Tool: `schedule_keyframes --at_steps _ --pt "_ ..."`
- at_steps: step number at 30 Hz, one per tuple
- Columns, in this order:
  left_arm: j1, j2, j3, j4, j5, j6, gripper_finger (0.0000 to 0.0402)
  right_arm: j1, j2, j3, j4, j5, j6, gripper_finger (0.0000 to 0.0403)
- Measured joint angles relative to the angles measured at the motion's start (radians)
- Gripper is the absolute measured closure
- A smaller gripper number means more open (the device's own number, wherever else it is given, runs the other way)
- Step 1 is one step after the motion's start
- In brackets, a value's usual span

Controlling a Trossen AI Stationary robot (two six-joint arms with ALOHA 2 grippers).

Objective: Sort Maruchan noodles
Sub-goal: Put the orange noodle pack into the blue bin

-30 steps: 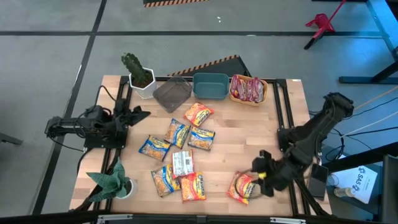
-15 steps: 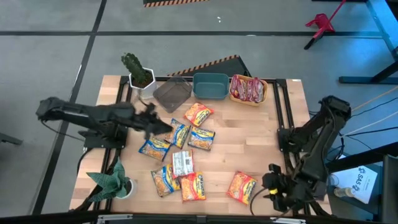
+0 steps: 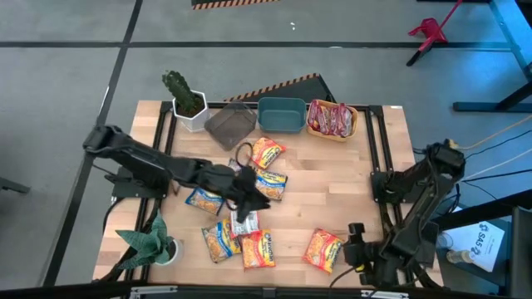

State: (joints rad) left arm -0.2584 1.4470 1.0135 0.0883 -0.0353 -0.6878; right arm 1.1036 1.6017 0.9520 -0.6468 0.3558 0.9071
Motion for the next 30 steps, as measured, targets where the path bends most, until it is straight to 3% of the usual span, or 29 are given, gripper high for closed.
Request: schedule_keyframes --at_steps 3,9,19,23,26,30 --pt "-0.008 0.075 0.045 0.004 0.000 0.012 0.0292 0.000 0.061 0.001 0.000 0.005 -0.024 0.0189" --pt "-0.002 0.155 0.070 0.008 -0.004 0.030 0.0292 -0.052 0.146 0.001 -0.008 0.124 -0.051 0.0189" --pt "0.029 0.226 0.071 0.026 0.033 0.046 0.0292 -0.305 0.156 0.002 0.001 0.234 -0.254 0.0189" --pt "0.029 0.255 0.071 0.031 0.079 0.035 0.0292 -0.385 0.124 0.040 -0.005 0.134 -0.263 0.0189" --pt "0.020 0.270 0.071 0.065 0.092 0.012 0.0292 -0.383 0.080 0.082 -0.007 0.032 -0.236 0.0189" --pt "0.001 0.276 0.071 0.129 0.069 -0.005 0.0292 -0.326 0.045 0.139 -0.013 -0.077 -0.023 0.0189"
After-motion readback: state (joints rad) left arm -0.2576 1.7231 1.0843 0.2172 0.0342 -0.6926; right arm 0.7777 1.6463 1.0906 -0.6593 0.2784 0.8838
